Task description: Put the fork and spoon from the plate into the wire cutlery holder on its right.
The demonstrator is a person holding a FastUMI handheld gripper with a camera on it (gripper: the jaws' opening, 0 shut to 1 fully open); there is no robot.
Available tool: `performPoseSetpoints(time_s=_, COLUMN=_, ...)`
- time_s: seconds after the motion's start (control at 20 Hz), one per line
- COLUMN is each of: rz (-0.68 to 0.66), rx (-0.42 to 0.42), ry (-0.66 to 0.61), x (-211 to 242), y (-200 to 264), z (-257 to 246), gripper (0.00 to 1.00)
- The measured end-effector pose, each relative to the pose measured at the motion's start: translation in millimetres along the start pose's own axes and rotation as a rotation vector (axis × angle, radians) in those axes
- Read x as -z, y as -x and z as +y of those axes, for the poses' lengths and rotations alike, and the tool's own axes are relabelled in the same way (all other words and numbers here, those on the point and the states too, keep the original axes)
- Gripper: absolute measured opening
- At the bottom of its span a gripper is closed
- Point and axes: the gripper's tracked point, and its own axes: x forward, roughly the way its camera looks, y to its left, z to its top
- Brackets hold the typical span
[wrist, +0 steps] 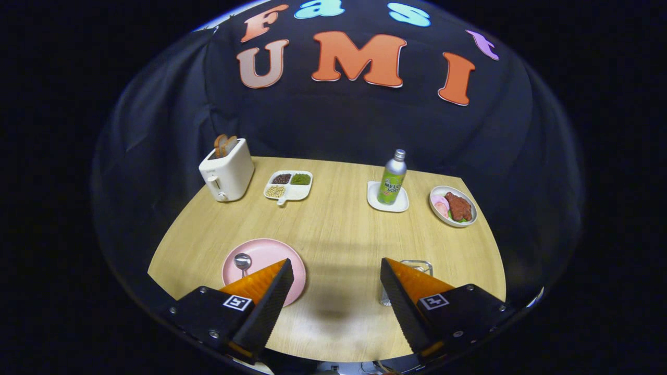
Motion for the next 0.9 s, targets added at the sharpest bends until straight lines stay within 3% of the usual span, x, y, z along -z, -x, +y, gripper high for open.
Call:
performPoseSetpoints(time_s=0.25, rz=-0.099, rx=-0.070, ry=0.040, x=9, y=-9, z=70, gripper=1.00)
performPoseSetpoints(time_s=0.5, rz=-0.113, rx=-0.161, ry=0.057, x=31, y=-24, z=128, gripper=1.00)
performPoseSetpoints(time_s=0.9, rz=-0.028, rx=-0.188, ry=0.115, x=81, y=-62, z=154, gripper=1.00)
